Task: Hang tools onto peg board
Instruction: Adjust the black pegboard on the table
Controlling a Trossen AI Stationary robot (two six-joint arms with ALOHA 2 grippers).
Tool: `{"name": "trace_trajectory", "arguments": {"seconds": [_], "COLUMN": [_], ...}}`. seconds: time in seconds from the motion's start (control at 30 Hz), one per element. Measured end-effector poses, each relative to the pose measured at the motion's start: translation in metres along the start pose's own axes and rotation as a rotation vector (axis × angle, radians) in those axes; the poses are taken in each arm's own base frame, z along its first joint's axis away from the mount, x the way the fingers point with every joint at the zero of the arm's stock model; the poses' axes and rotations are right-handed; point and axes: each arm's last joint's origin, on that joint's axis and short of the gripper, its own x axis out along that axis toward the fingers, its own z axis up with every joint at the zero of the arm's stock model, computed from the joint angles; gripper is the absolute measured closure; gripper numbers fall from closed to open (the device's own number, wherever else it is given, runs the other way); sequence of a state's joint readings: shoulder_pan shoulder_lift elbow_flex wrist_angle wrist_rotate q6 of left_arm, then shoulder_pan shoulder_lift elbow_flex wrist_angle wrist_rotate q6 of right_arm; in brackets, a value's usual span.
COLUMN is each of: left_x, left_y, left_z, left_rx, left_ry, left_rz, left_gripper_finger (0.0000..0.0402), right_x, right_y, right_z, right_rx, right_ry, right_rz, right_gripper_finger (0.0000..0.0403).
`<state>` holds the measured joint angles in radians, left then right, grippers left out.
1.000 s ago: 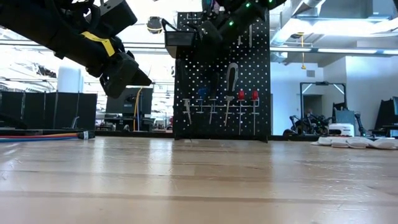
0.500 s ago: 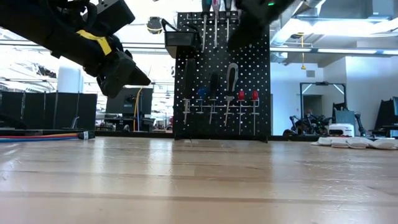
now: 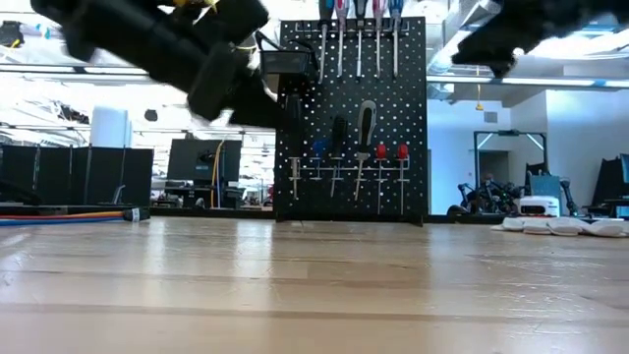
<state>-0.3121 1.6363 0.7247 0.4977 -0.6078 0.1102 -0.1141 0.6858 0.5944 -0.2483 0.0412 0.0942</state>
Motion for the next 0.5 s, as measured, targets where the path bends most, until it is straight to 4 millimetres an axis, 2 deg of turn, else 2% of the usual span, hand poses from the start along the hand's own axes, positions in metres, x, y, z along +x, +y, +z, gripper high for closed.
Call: {"name": "trace_trajectory", "arguments": {"seconds": [0.1, 0.27, 0.37, 0.5], "left_x": [0.009, 0.017, 0.017, 0.008], "left_y": [0.016, 0.036, 0.034, 0.019], "left_z": [0.005, 0.001, -0.003, -0.006], "left_rx": [0.004, -0.078, -0.088, -0.039], "left_ry": [-0.094, -0.085, -0.038, -0.001], "left_rz": [-0.040, 0.086, 0.114, 0.140], "left_gripper_finger": [0.0367, 0.0382, 0.0386, 0.0387], "right_x": [-0.004, 0.013, 0.025, 0.038], "right_y": [0.000, -0.012, -0.024, -0.046], "right_z": [-0.024, -0.059, -0.075, -0.084], "right_rx": [0.063, 0.191, 0.264, 0.295], "right_ry": [-0.060, -0.132, -0.146, -0.111], "right_rz": [-0.026, -0.249, -0.381, -0.510], "right_gripper_finger": [0.0279, 0.0306, 0.0328, 0.0361]}}
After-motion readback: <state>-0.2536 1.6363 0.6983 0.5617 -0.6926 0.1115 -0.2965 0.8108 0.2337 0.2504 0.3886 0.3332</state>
